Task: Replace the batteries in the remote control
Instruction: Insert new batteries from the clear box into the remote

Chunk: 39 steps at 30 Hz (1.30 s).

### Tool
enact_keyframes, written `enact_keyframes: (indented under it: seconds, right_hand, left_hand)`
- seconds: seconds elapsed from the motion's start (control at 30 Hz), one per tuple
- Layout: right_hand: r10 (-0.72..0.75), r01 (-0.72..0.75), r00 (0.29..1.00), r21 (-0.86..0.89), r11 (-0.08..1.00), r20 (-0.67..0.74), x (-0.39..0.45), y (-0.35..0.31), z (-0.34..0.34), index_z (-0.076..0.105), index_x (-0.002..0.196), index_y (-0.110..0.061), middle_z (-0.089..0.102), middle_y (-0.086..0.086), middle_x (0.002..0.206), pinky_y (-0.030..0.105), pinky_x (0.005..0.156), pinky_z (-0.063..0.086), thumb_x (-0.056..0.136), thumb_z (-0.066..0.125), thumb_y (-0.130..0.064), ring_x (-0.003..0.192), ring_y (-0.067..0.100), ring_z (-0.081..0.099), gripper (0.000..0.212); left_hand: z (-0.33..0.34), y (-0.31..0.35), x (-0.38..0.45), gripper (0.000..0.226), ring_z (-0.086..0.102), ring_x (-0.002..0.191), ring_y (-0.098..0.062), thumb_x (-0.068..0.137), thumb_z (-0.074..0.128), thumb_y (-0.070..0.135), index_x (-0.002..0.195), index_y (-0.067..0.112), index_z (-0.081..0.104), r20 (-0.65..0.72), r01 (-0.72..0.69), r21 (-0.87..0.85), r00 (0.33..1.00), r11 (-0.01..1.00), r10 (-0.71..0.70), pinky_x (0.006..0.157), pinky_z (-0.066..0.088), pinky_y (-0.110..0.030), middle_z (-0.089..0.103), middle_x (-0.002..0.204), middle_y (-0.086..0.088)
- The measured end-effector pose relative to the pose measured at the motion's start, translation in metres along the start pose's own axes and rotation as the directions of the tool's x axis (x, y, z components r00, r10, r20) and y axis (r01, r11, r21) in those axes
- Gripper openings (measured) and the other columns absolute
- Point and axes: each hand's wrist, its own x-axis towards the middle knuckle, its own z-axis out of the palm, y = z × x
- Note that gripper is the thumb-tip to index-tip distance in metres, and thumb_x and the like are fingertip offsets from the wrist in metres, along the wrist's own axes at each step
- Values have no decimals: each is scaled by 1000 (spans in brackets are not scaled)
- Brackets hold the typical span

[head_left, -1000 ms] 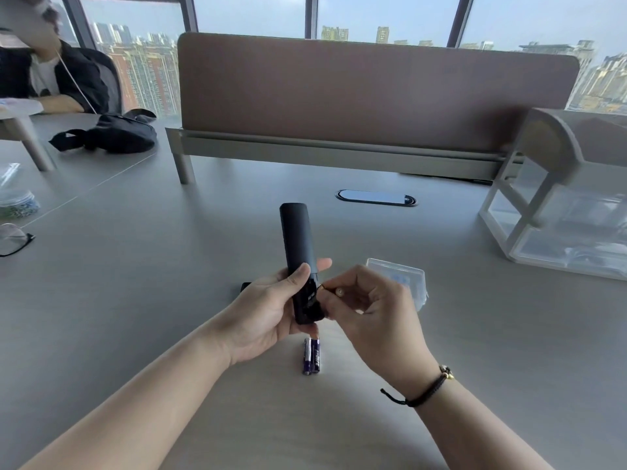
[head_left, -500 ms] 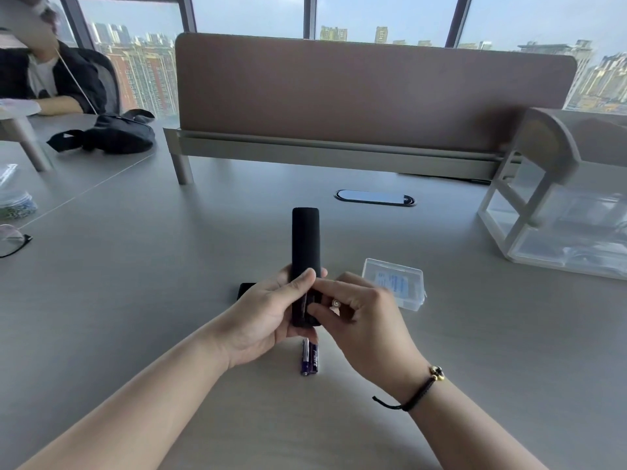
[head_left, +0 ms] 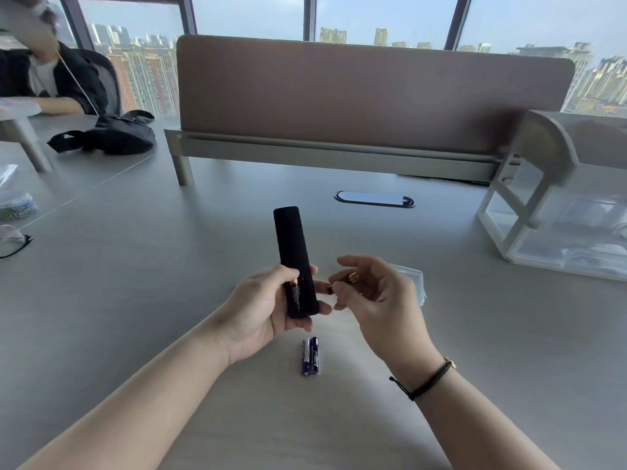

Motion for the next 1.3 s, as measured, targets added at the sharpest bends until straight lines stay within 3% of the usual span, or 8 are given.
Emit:
enact_keyframes:
  seconds: [0.27,0.43,0.77,0.9,1.03,1.17,1.3]
  right_hand:
    - [131,-117,989,189,975,-63,3,1,-2,63,96,-7,77,16,81,43,71,61,88,67,6,59,23,68,16]
    - [172,-149,982,233,961,-81,3,-1,-2,60,96,-9,78,12,77,41,72,61,87,69,4,63,23,72,18]
    - [215,-191,974,256,948,-68,2,-6,-2,56,99,-7,77,13,76,36,65,60,87,70,0,59,22,70,20]
    - [247,-216,968,325,921,-54,2,-9,-1,52,101,-5,74,15,71,36,64,61,87,71,-4,58,25,69,23]
    - [300,-263,954,403,877,-30,1,-13,-2,50,99,-5,66,18,60,35,54,60,89,69,-6,46,23,66,21]
    - [319,-295,948,401,867,7,0,-17,-2,53,100,-3,63,25,72,32,45,56,91,67,-7,42,22,64,17]
    - [320,-306,947,397,865,34,-1,-17,-2,56,97,0,67,23,74,33,50,58,92,65,-6,47,24,66,13]
  left_hand:
    - [0,0,0,28,69,78,-33,101,34,12,121,3,50,3,6,13,1000,1000,-6,50,49,-32,69,104,-25]
    - [-1,0,-1,29,69,86,-35,101,36,13,125,2,49,52,14,25,999,1000,-15,54,50,-35,66,112,-30]
    - [-3,-4,-1,33,71,86,-32,102,36,7,131,-7,43,59,-28,72,998,997,24,54,52,-34,70,106,-24]
    - [-2,-5,-2,31,72,85,-29,101,38,-3,130,-3,46,33,-57,145,998,988,53,54,53,-32,74,101,-15]
    - [-3,-5,-1,37,72,89,-30,96,44,-10,132,2,48,23,-60,188,998,980,57,56,54,-33,73,111,-17]
    - [-3,-5,-3,44,72,91,-27,92,51,-14,131,7,50,34,-82,236,997,968,76,62,57,-34,73,111,-17]
    - [-2,-5,-1,37,73,82,-23,94,51,-9,129,6,52,-1,-82,235,996,969,84,60,57,-32,74,98,-12]
